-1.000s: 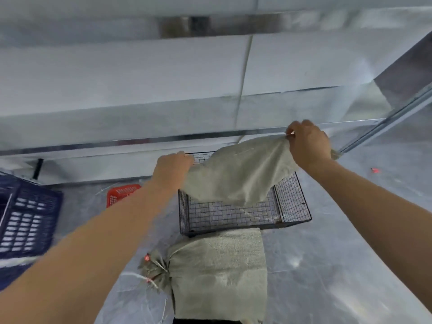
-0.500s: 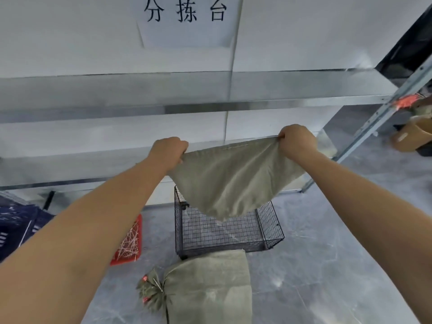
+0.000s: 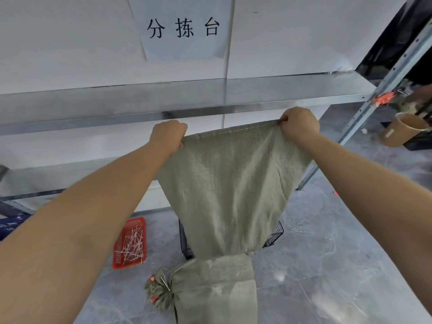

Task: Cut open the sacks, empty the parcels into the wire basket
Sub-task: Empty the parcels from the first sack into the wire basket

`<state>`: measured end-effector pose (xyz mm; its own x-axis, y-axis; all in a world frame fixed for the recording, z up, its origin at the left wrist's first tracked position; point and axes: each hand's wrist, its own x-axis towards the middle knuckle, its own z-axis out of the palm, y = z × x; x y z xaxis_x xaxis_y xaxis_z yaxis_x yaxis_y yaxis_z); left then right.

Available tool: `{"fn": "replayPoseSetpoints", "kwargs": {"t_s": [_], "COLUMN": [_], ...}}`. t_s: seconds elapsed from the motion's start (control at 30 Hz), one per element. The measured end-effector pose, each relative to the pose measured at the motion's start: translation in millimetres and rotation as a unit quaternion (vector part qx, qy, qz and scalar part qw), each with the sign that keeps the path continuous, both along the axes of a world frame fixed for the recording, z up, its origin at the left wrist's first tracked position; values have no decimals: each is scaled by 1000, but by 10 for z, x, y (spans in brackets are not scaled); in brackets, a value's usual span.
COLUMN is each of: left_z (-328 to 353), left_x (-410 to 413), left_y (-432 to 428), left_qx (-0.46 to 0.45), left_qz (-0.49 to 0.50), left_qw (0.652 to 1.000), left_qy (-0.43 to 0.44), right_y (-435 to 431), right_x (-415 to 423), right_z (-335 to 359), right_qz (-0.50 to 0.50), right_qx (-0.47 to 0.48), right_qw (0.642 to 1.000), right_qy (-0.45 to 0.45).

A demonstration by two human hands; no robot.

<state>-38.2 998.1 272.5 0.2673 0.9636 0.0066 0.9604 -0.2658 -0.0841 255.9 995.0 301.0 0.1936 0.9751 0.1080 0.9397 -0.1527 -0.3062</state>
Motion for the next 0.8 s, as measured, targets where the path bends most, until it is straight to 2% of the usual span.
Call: {"fn": "replayPoseSetpoints", "kwargs": {"t_s": [0.47, 0.6, 0.8], "left_z": [-105, -125, -229], "left_x": [-45, -44, 57], "left_y": [24, 99, 161], "left_qx": [-8, -8, 8], "left_qz": [-25, -4, -55], "left_qw": [1000, 1000, 998], "left_qy": [1, -27, 18], "right_y": [-67, -9, 65], "right_x": [32, 16, 48], "right_z": [-64, -107, -134], "right_qz": [-1, -13, -23], "right_qx": [-17, -15, -11], "right_qw": [999, 999, 1000], "right_qy": [27, 36, 14]}}
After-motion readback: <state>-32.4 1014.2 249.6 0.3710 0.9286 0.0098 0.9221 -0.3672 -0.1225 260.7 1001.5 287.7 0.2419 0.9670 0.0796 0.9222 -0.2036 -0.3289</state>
